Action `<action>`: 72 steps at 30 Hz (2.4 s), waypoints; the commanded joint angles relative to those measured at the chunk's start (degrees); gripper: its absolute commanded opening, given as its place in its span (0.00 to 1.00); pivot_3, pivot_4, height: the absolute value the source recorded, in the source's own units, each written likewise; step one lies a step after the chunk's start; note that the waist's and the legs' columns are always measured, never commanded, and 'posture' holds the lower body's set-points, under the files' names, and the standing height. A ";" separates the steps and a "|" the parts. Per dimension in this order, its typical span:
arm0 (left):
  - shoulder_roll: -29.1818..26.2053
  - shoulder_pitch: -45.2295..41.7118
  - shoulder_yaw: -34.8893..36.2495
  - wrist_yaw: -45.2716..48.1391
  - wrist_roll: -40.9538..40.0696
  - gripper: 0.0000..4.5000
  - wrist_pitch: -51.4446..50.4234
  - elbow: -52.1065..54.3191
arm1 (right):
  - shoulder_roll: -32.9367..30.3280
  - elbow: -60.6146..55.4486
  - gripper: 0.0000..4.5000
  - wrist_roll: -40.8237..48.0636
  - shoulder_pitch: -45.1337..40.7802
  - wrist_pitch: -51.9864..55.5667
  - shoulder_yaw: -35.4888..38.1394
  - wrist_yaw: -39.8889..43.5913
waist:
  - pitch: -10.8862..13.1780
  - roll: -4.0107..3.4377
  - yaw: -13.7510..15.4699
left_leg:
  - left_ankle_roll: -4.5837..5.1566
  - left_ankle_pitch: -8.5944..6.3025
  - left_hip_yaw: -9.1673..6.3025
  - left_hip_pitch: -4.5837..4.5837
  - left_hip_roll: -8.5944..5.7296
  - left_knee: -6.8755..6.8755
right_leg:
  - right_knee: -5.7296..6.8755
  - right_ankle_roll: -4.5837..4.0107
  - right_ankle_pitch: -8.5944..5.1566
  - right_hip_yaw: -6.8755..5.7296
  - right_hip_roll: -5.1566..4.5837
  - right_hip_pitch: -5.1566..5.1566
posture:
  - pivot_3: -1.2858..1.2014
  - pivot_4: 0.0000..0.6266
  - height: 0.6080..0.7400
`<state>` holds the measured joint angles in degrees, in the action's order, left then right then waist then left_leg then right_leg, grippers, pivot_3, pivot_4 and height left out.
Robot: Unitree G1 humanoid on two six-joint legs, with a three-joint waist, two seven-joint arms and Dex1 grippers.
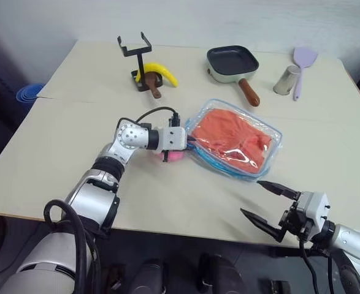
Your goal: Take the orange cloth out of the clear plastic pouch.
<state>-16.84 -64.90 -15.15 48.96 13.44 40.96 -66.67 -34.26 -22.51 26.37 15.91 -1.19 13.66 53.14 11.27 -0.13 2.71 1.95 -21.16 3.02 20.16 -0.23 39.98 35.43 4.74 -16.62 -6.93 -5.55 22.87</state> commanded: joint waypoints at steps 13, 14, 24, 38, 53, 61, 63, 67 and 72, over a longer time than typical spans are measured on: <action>1.93 6.67 9.34 19.83 -16.89 0.01 -20.75 12.15 | 0.00 -2.45 1.00 0.86 -1.80 0.47 -1.16 -1.29 | 0.00 0.00 -0.46 | 0.01 0.00 -0.05 0.02 0.00 0.06 | 0.05 0.01 0.00 -0.28 0.01 0.00 | 0.52 0.24 1.00; 1.59 7.76 9.75 19.59 -17.53 0.01 -22.04 14.28 | 0.01 -2.37 1.00 0.89 -1.98 0.51 -1.35 -1.36 | 0.00 0.00 -0.63 | 0.01 0.00 -0.05 0.02 0.01 0.06 | 0.07 0.00 0.00 -0.28 0.01 0.00 | 0.52 0.24 1.00; -1.18 15.60 7.25 11.65 -14.19 0.01 -28.74 34.41 | -0.45 -3.33 1.00 1.54 -2.71 2.21 -2.75 -1.10 | 0.00 0.00 -1.20 | 0.00 0.01 -0.15 0.00 0.02 0.12 | 0.11 0.00 0.00 0.29 -0.18 -0.02 | 0.52 0.24 1.00; -1.74 3.86 -1.95 1.54 0.32 0.64 2.18 12.34 | -0.03 -4.57 1.00 1.32 -1.86 3.36 -2.91 -1.64 | 0.00 0.00 -0.71 | 0.01 0.00 -0.07 0.03 -0.05 0.11 | 0.08 0.01 0.01 0.25 -0.06 -0.02 | 0.52 0.24 1.00; 4.43 -4.63 -4.64 -6.34 6.07 0.46 1.80 -1.72 | 0.05 -6.99 1.00 1.11 1.31 3.28 -1.86 -3.56 | 0.00 0.02 -1.04 | 0.03 0.01 -0.04 0.02 -0.03 0.10 | 0.10 0.02 0.01 0.21 -0.03 -0.01 | 0.52 0.24 1.00; 5.00 -2.88 -0.44 -0.30 1.18 0.01 -5.61 -2.99 | -0.20 -7.37 1.00 1.26 1.62 3.30 -2.17 -4.05 | 0.00 0.02 -1.23 | 0.03 0.01 -0.02 -0.01 -0.02 0.10 | 0.11 0.02 0.01 0.08 -0.02 0.00 | 0.52 0.24 1.00; 6.79 -2.28 4.25 5.65 -5.23 0.01 -13.96 -1.99 | -0.58 -7.66 1.00 1.40 1.42 3.79 -2.53 -3.78 | 0.00 0.02 -1.21 | 0.03 0.01 -0.01 0.00 -0.02 0.10 | 0.13 0.02 0.01 0.03 -0.01 0.00 | 0.52 0.24 1.00; 8.78 0.15 9.58 18.41 -15.43 0.01 -37.38 7.61 | -1.45 -9.96 1.00 2.92 -0.09 8.64 -4.62 -4.55 | 0.00 0.02 -1.28 | 0.04 0.02 -0.01 0.02 -0.02 0.12 | 0.13 0.02 0.01 -0.17 0.00 0.01 | 0.52 0.24 1.00; 10.02 6.47 9.47 15.98 -21.55 0.01 -65.44 32.07 | 0.34 -11.31 1.00 1.05 -7.64 18.24 -11.29 -10.95 | 0.00 0.02 -1.47 | 0.03 0.02 -0.11 0.02 0.03 0.17 | 0.18 0.01 0.01 0.28 -0.07 0.01 | 0.52 0.24 1.00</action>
<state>-7.46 -58.49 -5.99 65.96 -4.92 -16.73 -42.89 -34.68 -31.89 28.04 9.87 15.06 3.93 44.57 11.28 -0.11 1.24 1.97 -21.14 2.89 20.19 -0.20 40.17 35.61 4.75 -16.61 -6.60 -5.68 22.88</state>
